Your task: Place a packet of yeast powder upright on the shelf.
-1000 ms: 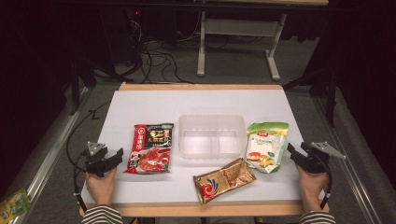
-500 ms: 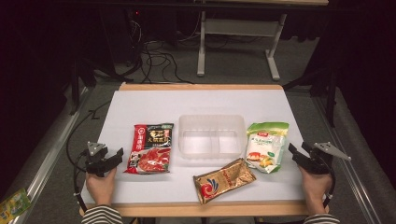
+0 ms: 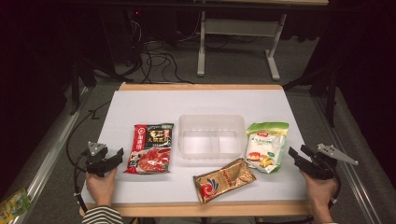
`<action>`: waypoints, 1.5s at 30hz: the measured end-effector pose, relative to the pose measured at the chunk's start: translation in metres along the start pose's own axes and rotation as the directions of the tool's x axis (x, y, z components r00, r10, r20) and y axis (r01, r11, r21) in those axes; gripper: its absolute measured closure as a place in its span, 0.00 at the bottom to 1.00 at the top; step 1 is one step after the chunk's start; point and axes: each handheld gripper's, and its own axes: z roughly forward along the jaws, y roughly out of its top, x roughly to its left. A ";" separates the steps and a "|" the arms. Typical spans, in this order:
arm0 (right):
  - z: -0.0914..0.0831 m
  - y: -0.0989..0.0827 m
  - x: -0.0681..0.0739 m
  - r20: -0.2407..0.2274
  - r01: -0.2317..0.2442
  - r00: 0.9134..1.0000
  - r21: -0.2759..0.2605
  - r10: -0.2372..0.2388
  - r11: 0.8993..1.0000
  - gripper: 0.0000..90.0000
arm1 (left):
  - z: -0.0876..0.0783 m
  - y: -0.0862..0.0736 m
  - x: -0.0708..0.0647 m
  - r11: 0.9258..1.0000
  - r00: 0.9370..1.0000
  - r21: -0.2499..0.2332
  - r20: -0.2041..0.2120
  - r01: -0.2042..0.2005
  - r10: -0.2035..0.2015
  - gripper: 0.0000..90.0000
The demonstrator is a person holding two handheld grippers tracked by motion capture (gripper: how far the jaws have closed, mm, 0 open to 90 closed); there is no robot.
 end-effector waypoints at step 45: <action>0.065 0.034 0.018 -0.131 -0.048 0.988 0.260 0.085 0.964 0.37 | 0.001 0.000 -0.001 1.000 1.000 0.009 -0.006 -0.011 0.011 0.40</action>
